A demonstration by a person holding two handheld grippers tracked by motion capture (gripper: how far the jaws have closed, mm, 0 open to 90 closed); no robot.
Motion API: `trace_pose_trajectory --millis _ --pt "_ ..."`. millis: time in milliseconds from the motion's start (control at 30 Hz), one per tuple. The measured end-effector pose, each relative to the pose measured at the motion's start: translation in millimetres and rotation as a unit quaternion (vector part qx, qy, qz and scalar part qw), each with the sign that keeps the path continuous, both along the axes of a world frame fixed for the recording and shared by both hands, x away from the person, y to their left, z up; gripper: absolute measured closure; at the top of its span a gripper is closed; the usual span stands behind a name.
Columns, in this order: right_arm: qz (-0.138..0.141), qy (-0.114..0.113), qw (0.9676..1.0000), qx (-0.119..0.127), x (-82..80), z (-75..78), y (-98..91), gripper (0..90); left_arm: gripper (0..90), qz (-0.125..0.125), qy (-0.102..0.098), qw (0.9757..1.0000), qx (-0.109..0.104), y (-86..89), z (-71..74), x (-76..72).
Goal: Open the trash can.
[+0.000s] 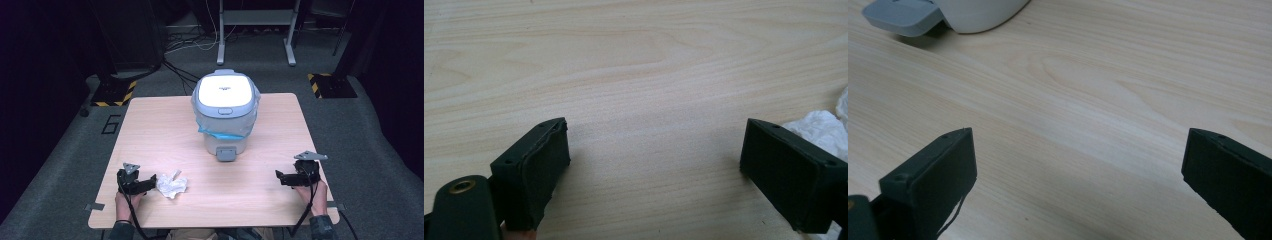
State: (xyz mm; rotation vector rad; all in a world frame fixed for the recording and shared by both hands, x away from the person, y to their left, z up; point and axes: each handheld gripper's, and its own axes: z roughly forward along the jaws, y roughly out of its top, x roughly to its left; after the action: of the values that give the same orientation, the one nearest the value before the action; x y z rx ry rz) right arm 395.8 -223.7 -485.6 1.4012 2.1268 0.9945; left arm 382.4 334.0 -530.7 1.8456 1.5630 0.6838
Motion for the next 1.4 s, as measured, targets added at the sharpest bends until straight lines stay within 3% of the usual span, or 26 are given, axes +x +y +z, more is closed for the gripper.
trace_pose_trajectory --millis 567,1400 --pt "0.049 -0.010 0.9987 -0.007 18.7 19.9 32.7 1.9 12.0 -0.001 0.000 1.0000 0.000 0.0 0.0 0.0" --pt "0.097 -0.006 0.9952 -0.010 41.3 29.4 73.1 2.4 11.9 -0.003 0.000 1.0000 0.000 -0.1 0.0 -0.1"
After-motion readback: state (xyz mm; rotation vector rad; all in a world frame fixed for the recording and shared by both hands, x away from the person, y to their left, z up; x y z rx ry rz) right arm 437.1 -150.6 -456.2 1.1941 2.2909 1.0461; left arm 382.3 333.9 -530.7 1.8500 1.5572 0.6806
